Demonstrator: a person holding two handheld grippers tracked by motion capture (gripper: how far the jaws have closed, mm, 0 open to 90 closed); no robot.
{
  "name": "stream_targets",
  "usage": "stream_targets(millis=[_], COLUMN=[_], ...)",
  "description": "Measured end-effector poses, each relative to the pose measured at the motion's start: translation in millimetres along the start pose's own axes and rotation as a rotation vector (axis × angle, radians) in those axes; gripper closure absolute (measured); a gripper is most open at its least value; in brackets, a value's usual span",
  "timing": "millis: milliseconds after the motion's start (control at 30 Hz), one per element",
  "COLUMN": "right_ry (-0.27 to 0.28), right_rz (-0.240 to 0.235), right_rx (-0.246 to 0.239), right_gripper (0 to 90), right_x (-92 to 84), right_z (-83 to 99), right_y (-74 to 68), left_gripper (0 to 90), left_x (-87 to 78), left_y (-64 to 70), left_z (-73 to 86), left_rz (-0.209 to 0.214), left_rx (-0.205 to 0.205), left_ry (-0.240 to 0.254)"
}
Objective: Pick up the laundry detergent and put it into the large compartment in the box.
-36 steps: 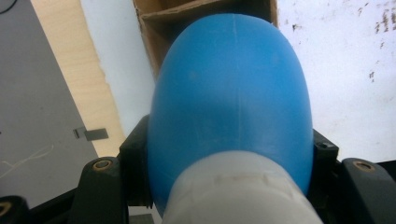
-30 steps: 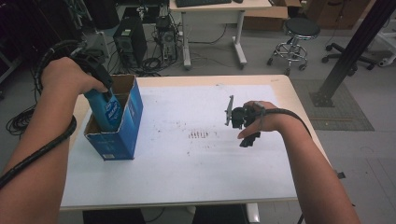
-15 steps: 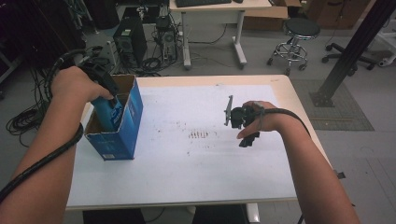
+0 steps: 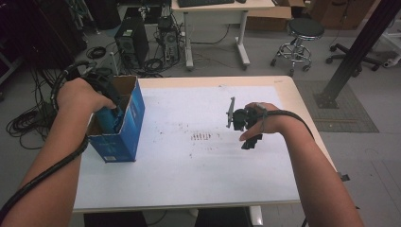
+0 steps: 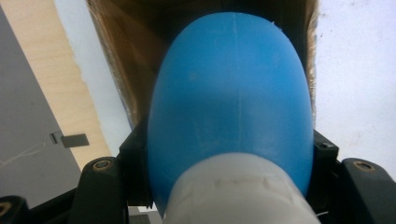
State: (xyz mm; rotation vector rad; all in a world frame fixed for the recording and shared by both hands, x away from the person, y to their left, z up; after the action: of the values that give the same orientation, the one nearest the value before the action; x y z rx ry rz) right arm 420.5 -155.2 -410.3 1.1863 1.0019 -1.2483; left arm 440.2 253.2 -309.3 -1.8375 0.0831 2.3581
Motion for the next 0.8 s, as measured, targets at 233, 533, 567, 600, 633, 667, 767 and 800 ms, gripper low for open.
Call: stream_targets(millis=[233,533,567,600,633,667,767,800], right_ry=[-0.004,-0.003,-0.004,-0.004,-0.005,-0.004,-0.004,-0.005], right_rz=[-0.002,-0.001,-0.002,-0.002,-0.002,-0.001,-0.002,-0.002], right_rx=[-0.004,-0.005,-0.006,-0.006,-0.009,-0.009,-0.01,-0.01], right_gripper=[10.4,10.5,10.5,10.5,10.5,10.5,10.5,10.5], right_x=[1.0,2.0,2.3,2.3,2.4,2.4,2.4,2.3], right_z=[-1.2,-2.8,-3.1,-3.1,-3.7,-4.0,-4.2,-4.1], right_y=[0.3,0.4,0.2,0.2,0.0,-0.2,-0.4,-0.5], left_gripper=[37.7,37.7,37.7,37.7,37.7,37.7,37.7,37.7], left_x=[14.3,23.5,25.9,25.9,27.4,28.5,30.9,31.8], left_y=[-2.4,-4.8,-4.6,-4.6,-4.2,-4.0,-3.4,-3.1], left_z=[-2.4,-3.5,-3.5,-3.5,-3.9,-4.1,-4.4,-4.9], left_rz=[0.0,0.001,0.003,0.003,0.001,0.0,-0.003,-0.003], left_rx=[-0.008,-0.013,-0.013,-0.013,-0.013,-0.013,-0.011,-0.01], left_ry=[-0.004,-0.004,-0.006,-0.006,-0.004,-0.004,-0.008,-0.004])
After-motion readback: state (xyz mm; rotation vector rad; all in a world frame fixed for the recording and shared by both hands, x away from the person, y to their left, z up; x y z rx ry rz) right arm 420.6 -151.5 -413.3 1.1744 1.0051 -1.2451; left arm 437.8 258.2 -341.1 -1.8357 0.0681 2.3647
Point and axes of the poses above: each handheld gripper's, and its own axes: x roughly forward along the jaws, z roughly out of its underside, y roughly to its right, the point moved 7 cm from there along x, roughly forward along the jaws, and after that the axes turned 12 degrees about -y, right-handed, at the moved point
